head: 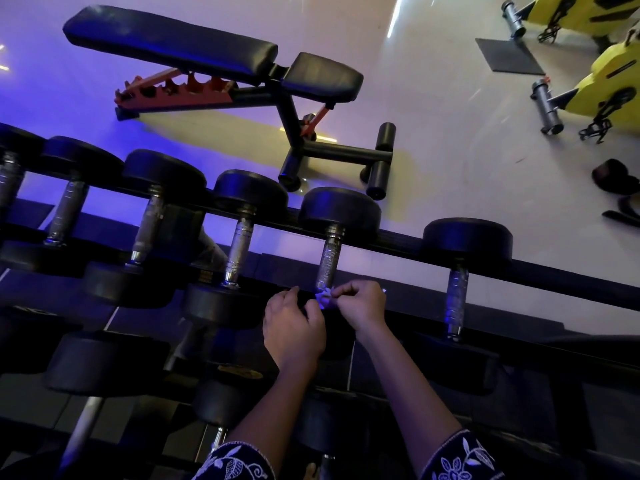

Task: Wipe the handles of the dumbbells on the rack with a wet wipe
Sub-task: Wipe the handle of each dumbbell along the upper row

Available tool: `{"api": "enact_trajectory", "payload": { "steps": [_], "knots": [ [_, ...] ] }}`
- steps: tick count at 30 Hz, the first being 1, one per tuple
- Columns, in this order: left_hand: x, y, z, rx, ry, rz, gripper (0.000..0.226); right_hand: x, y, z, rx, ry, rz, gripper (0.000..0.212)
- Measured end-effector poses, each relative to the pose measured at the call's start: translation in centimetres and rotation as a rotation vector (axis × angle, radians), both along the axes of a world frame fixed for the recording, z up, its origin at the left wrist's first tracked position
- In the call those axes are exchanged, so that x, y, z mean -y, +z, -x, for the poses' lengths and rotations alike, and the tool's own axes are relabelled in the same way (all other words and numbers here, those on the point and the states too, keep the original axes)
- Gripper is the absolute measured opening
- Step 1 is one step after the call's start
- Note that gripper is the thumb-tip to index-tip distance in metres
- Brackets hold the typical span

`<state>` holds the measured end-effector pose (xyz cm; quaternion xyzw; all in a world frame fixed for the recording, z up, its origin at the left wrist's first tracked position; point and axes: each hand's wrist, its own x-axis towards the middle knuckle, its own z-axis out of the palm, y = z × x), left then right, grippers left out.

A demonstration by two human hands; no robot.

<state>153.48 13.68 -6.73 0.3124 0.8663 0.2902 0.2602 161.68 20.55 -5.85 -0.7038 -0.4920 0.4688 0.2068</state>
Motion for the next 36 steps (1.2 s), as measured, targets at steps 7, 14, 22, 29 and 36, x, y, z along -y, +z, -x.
{"api": "enact_trajectory", "payload": {
  "steps": [7, 14, 22, 29, 36],
  "knots": [
    [-0.1, -0.2, 0.0, -0.005, -0.004, -0.002, 0.045, 0.8, 0.3, 0.2, 0.041, 0.025, -0.123, 0.018],
    [0.1, -0.3, 0.1, -0.005, -0.016, -0.013, 0.045, 1.7, 1.4, 0.8, 0.067, 0.154, -0.353, 0.013],
    [0.1, -0.5, 0.0, 0.017, 0.002, -0.021, 0.045, -0.9, 0.5, 2.3, 0.261, 0.623, -0.584, 0.011],
    [0.4, 0.4, -0.1, 0.072, 0.045, -0.091, 0.06, -3.4, 1.2, 1.1, 0.264, 0.798, -0.586, 0.008],
    [0.5, 0.4, -0.1, 0.092, 0.055, -0.094, 0.07, -2.3, 1.1, 1.3, 0.279, 0.998, -0.531, 0.013]
  ]
}}
